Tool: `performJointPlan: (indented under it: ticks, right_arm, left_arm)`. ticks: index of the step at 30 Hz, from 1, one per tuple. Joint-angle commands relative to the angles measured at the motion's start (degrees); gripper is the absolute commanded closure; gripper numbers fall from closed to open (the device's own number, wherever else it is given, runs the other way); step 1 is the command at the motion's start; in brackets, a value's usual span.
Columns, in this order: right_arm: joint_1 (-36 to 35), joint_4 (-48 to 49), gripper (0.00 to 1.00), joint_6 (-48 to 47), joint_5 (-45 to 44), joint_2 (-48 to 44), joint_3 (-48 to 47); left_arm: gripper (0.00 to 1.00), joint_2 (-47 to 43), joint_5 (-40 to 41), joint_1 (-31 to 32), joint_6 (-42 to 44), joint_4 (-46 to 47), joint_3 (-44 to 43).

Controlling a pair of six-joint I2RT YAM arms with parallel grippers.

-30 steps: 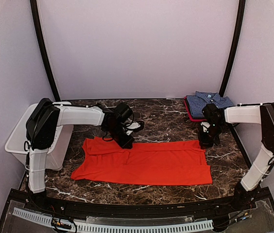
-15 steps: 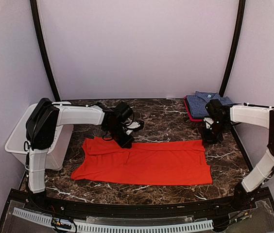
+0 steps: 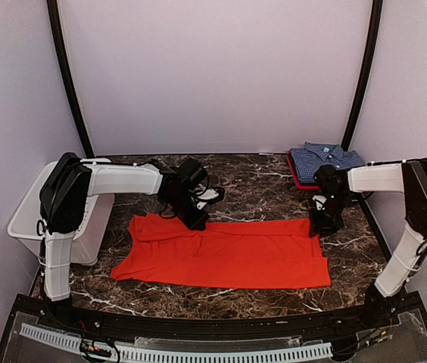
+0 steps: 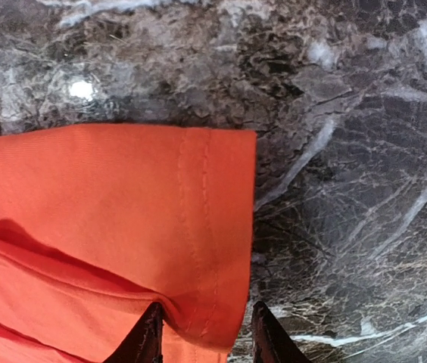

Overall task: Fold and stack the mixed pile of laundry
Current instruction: Smooth out the rectangle-folded T-shirt at the center of the board.

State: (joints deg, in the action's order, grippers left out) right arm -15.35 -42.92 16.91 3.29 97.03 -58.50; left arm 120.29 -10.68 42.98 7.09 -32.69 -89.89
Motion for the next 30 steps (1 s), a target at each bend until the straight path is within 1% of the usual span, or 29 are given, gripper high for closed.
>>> performJointPlan:
  ticks: [1, 4, 7, 11, 12, 15, 16, 23, 30]
  right_arm:
    - [-0.3, 0.4, 0.66, 0.8, -0.6, 0.6, -0.2]
    - [-0.3, 0.4, 0.72, 0.8, -0.8, 0.0, -0.3]
    - [-0.3, 0.2, 0.8, 0.9, -0.9, -1.1, -0.4]
    - [-0.3, -0.4, 0.82, 1.2, -0.9, -2.6, -0.8]
    - [-0.3, -0.6, 0.83, 1.2, -1.0, -2.7, -0.9]
    - [-0.3, -1.3, 0.97, 1.2, -1.3, -3.2, -1.2]
    - [-0.3, -1.5, 1.0, 1.3, -1.3, -3.6, -1.4]
    - [-0.4, -5.4, 1.0, 2.3, -3.1, -7.9, -2.8]
    - [-0.5, -6.6, 1.0, 4.3, -3.1, -9.8, -1.6]
  left_arm:
    - [1.0, -2.6, -0.7, 0.2, -0.2, -0.1, 0.0]
    - [1.0, -2.5, -0.8, 0.2, -0.3, 0.1, 0.1]
    - [0.99, -2.3, -0.9, 0.2, -0.4, 0.2, 0.0]
    - [0.99, -2.3, -0.4, 0.3, -0.3, -0.6, -0.4]
    - [0.99, -2.3, -0.3, 0.2, -0.3, -0.7, -0.4]
    - [1.0, -2.3, 0.3, 0.2, -0.3, -1.1, -0.7]
    - [1.0, -2.3, 0.5, 0.2, -0.3, -1.2, -0.8]
    - [1.0, -3.6, 1.4, 0.3, 0.0, -3.6, -2.0]
    - [1.0, -5.5, 1.9, 0.7, 0.7, -5.5, -2.2]
